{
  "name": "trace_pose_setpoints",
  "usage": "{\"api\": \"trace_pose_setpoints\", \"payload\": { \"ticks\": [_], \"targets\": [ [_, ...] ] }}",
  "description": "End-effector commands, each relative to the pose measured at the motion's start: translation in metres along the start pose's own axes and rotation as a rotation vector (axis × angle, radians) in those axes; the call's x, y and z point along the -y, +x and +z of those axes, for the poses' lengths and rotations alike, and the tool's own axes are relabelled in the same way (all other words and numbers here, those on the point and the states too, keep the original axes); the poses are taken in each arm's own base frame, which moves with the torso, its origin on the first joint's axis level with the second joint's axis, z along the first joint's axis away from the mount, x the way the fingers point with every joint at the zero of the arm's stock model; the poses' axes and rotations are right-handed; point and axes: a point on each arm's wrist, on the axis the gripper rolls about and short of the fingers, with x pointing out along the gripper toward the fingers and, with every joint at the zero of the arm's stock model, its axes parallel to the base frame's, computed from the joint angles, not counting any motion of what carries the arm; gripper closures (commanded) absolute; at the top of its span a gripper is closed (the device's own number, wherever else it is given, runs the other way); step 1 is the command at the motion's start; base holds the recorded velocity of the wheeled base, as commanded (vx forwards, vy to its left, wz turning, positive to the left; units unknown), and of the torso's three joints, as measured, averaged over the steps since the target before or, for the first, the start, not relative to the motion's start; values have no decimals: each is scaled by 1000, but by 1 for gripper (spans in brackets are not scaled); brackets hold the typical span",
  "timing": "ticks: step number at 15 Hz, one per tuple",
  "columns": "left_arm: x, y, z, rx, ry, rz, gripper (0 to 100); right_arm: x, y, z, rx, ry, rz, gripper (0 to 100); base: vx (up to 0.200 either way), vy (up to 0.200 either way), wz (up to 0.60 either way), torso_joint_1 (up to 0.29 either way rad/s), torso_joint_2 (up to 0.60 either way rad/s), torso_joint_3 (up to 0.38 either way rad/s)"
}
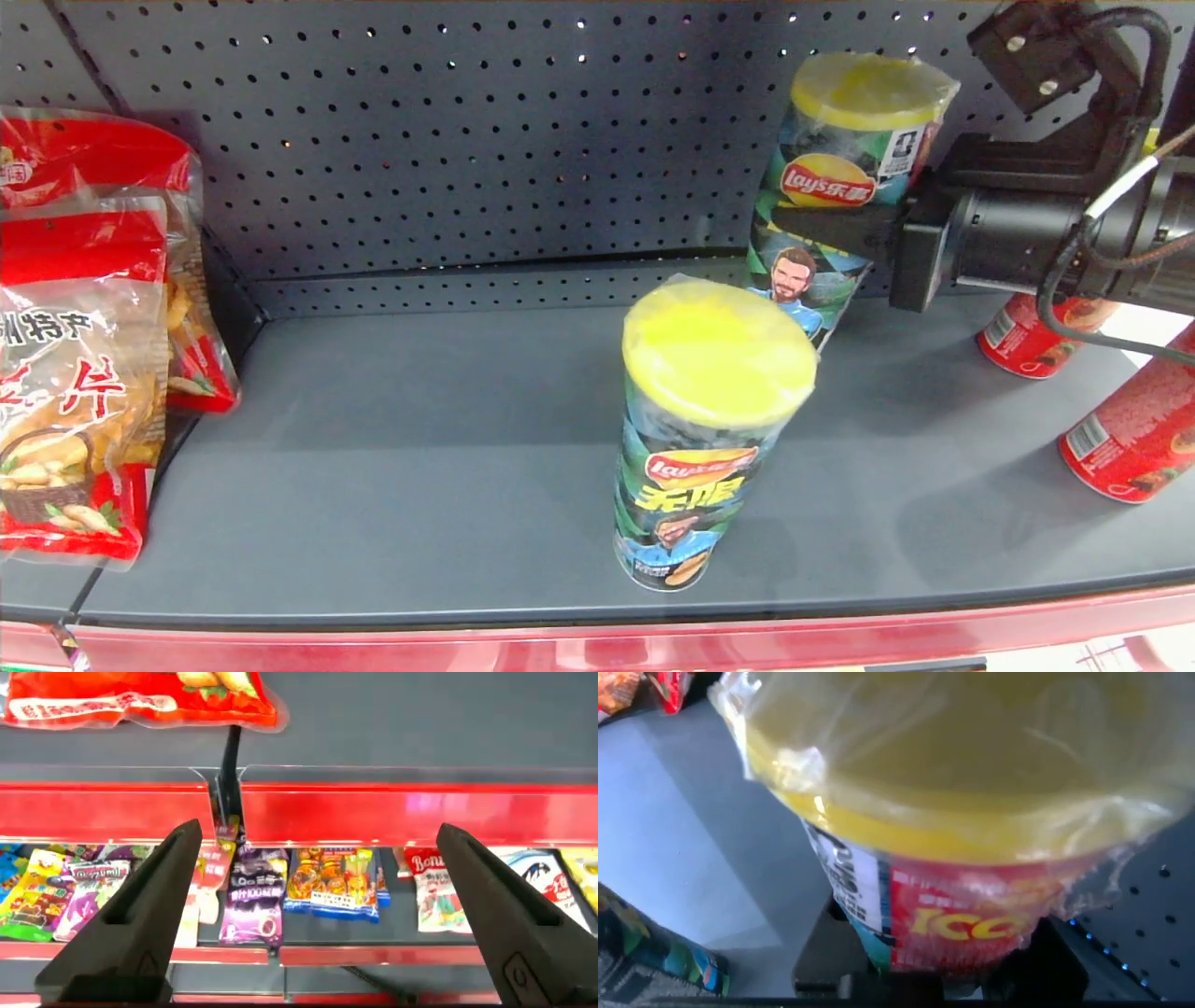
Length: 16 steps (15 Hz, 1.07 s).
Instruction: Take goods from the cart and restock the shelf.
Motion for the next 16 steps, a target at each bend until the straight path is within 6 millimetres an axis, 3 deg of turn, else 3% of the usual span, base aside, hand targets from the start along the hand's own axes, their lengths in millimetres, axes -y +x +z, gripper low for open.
{"api": "trace_pose_setpoints", "payload": {
  "ticks": [1, 11, 16],
  "targets": [
    [0, 0, 0, -2, 0, 0, 0, -1, 3, -10, -33, 14, 5, 100, 0, 0, 0, 0, 0, 0],
    [0, 0, 0, -4, 2, 0, 0, 3, 20, -20, -52, 45, 40, 100, 0, 0, 0, 0, 0, 0],
    [0, 0, 0, -2, 2, -1, 0, 8, 59, -13, 21, 22, 127, 100, 0, 0, 0, 0, 0, 0]
  ]
}}
